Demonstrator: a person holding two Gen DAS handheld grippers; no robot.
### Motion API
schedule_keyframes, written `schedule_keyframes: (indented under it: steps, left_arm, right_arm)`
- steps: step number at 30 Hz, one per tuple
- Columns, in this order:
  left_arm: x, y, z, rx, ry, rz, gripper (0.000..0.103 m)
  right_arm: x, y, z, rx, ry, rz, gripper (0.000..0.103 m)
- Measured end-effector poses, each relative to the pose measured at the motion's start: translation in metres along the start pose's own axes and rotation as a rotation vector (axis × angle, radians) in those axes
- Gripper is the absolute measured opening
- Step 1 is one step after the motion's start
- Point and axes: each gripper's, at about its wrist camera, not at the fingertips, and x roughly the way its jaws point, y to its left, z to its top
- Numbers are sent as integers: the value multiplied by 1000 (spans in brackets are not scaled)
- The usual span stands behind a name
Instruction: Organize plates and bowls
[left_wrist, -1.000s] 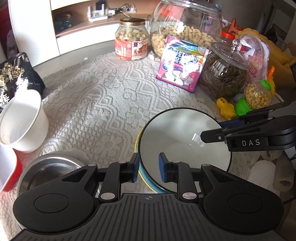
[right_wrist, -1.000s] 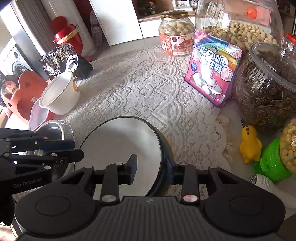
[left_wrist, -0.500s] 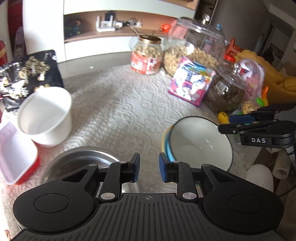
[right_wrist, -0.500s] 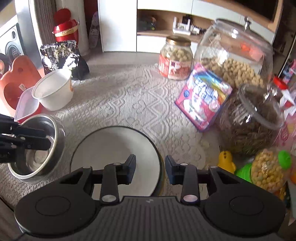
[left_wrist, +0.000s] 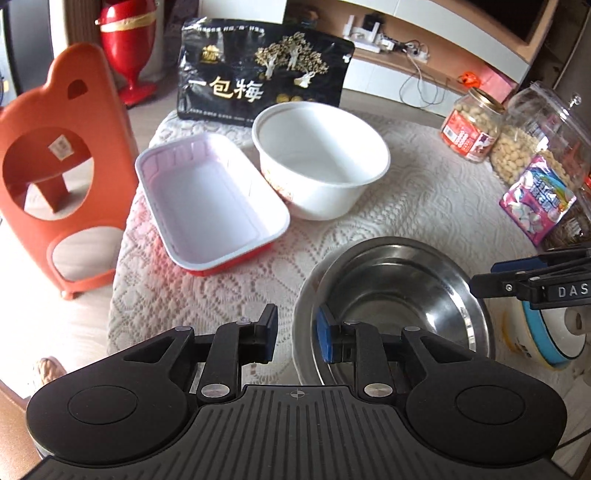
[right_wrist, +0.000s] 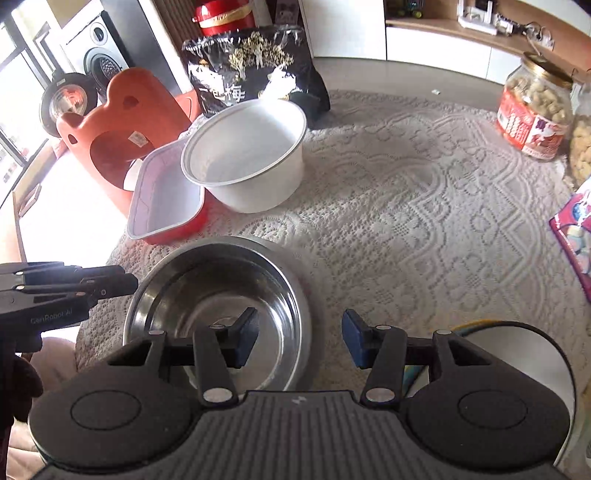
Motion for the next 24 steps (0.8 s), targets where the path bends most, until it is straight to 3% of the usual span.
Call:
schedule_keyframes:
  steps: [5, 12, 17, 19, 22, 24]
  left_arm:
    - [12, 4, 0, -13, 27, -24, 37]
    - [30, 10, -3, -41, 98, -62, 39]
    - [51, 5, -9, -41, 173, -92, 34]
    - [57, 1, -11, -35, 194, -108, 37]
    - [57, -7, -8, -2, 191, -75, 38]
    - [58, -9, -3, -1, 180, -87, 41]
  right_arm:
    - [32, -4, 10, 16, 86, -9, 54]
    - [55, -12, 2, -3, 144, 4, 54]
    - [64, -12, -1, 4, 194, 69, 49]
    - [63, -8, -3, -20, 186, 51, 48]
    - [60, -9, -2, -8, 175, 45, 43]
    - [52, -12, 4, -13, 123, 45, 43]
